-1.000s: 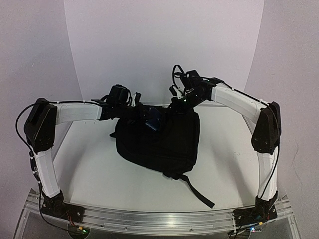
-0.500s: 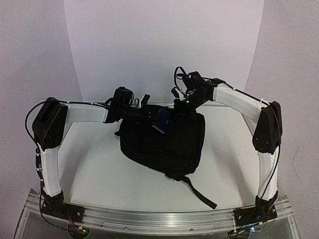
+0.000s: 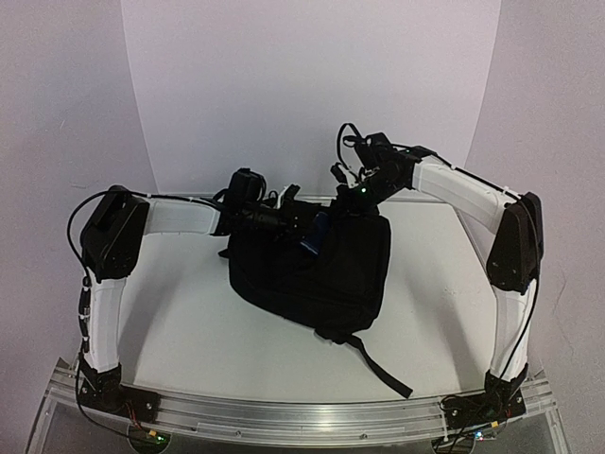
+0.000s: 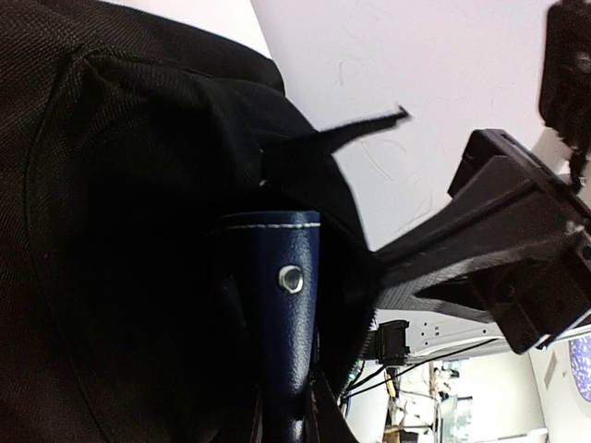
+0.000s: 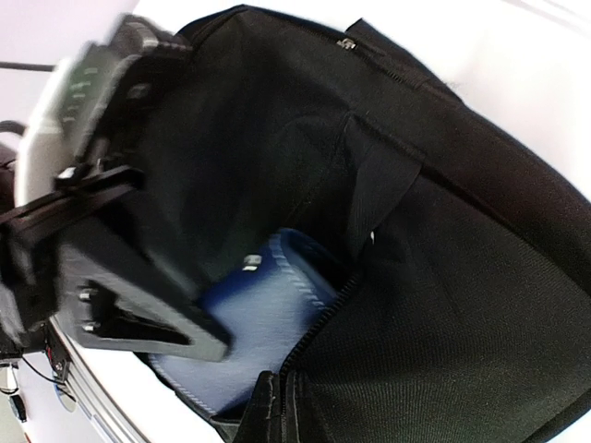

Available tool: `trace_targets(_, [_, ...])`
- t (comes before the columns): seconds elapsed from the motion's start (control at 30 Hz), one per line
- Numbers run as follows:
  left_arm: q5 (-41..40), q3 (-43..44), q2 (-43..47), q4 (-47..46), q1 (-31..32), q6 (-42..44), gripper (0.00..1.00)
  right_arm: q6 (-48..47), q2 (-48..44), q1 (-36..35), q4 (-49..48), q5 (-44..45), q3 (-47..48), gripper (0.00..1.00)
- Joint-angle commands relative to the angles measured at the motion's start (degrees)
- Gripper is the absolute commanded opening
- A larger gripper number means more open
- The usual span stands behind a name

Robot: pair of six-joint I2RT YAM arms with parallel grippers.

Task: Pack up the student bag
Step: Place the personal item in the student bag.

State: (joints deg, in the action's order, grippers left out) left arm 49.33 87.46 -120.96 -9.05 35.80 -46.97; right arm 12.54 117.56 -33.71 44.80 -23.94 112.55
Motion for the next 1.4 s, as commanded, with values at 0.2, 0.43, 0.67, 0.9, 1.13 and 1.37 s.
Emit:
trace_targets(0.2, [1.43,10.74,-7.72,-4.88,2.82,-3.36,0.02,-1.44,-3.55,0.46,-1.74,-4.29,2.08,0.00])
trace_targets(0.43, [7.20,6.98,-6.22,-8.65,5.76,-2.00,0.01,-1.28,-3.31,2.72,-1.41,-5.39,1.87,0.00])
trace_targets(0.67, [6.10,6.05,-7.00,-11.25,5.71,-3.22,0.05,-2.53,-4.42,3.08,-0.33,-6.90,0.69,0.00])
trace_targets(0.9, [-1.79,16.28,-12.69,-6.13,6.09,-3.26,0.32,-1.79,-5.63,3.41,-0.49,-8.20,-1.62,0.00])
trace_targets(1.13, [-8.86,5.87,0.07,4.34,4.23,5.14,0.60,-2.19,-6.22,5.20,-0.41,-8.34,-3.92,0.00])
trace_targets(1.37, [-13.07,1.32,5.00,7.87,3.45,7.46,0.56,-3.33,-6.11,5.49,-0.72,-10.80,-5.42,0.00])
